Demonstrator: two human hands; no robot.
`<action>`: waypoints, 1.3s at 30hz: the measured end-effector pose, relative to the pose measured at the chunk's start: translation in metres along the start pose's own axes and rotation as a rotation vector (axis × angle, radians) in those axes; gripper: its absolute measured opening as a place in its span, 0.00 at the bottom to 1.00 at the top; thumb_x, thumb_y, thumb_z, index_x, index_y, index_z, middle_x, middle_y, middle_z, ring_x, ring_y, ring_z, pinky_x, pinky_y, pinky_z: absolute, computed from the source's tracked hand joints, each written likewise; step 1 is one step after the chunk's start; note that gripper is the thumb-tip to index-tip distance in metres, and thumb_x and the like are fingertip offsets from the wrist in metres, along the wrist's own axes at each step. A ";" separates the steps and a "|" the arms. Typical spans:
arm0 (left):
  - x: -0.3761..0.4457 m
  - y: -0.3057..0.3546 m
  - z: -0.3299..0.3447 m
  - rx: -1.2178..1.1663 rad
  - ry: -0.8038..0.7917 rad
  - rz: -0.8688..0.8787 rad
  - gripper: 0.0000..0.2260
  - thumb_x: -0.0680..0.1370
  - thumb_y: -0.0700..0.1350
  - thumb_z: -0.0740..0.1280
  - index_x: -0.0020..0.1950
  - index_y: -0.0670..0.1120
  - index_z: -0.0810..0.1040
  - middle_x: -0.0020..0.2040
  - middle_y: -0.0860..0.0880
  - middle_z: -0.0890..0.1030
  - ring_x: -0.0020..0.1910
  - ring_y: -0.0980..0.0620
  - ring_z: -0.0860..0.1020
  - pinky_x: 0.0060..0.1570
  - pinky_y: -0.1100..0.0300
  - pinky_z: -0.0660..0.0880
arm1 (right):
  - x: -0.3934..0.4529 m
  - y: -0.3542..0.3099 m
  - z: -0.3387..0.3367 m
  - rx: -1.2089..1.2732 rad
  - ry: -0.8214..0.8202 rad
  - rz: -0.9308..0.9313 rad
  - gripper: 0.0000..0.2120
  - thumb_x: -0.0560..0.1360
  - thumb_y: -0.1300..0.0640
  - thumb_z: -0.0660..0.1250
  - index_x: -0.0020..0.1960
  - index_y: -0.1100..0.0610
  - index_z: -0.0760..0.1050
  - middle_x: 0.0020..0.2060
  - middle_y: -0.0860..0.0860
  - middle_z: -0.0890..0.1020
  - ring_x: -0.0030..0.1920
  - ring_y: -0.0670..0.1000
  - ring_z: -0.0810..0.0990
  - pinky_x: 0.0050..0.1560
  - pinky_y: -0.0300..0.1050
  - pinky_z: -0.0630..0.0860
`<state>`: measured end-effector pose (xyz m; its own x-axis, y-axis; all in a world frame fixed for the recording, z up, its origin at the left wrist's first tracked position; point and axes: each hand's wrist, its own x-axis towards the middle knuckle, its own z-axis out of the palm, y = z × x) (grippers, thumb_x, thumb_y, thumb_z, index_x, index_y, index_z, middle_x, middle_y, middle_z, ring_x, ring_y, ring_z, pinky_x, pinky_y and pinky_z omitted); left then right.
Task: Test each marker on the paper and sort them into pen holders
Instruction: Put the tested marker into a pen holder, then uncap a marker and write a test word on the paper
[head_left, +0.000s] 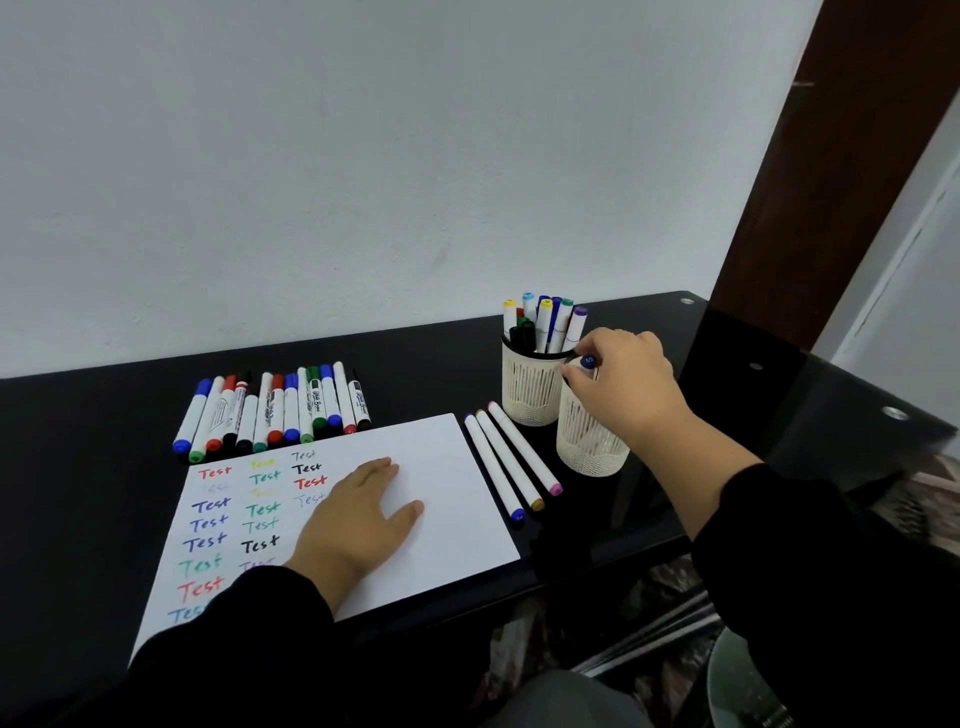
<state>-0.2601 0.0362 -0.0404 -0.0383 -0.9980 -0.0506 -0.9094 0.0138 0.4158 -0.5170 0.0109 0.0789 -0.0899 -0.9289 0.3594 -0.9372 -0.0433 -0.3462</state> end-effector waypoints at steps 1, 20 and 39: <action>-0.001 0.000 0.000 0.004 -0.006 -0.003 0.28 0.79 0.59 0.56 0.76 0.51 0.57 0.76 0.57 0.55 0.73 0.56 0.56 0.71 0.58 0.55 | -0.001 -0.002 -0.002 -0.035 0.010 -0.034 0.15 0.78 0.49 0.61 0.61 0.55 0.73 0.57 0.51 0.77 0.62 0.55 0.67 0.59 0.50 0.68; -0.007 -0.046 -0.040 0.018 -0.010 -0.148 0.28 0.78 0.59 0.59 0.75 0.54 0.58 0.76 0.57 0.55 0.74 0.55 0.55 0.71 0.56 0.55 | 0.002 -0.094 0.076 -0.059 -0.167 -0.470 0.13 0.80 0.48 0.56 0.58 0.52 0.75 0.51 0.48 0.77 0.56 0.51 0.68 0.52 0.44 0.66; -0.010 -0.081 -0.041 -0.001 0.058 -0.137 0.29 0.76 0.62 0.58 0.76 0.57 0.56 0.75 0.64 0.53 0.73 0.60 0.54 0.70 0.60 0.55 | 0.063 -0.156 0.192 0.150 -0.563 -0.266 0.11 0.77 0.56 0.63 0.58 0.54 0.70 0.51 0.52 0.74 0.46 0.52 0.75 0.41 0.43 0.70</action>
<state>-0.1691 0.0423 -0.0362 0.1106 -0.9924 -0.0543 -0.9042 -0.1232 0.4090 -0.3116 -0.1117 -0.0113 0.3683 -0.9285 -0.0468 -0.8419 -0.3117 -0.4405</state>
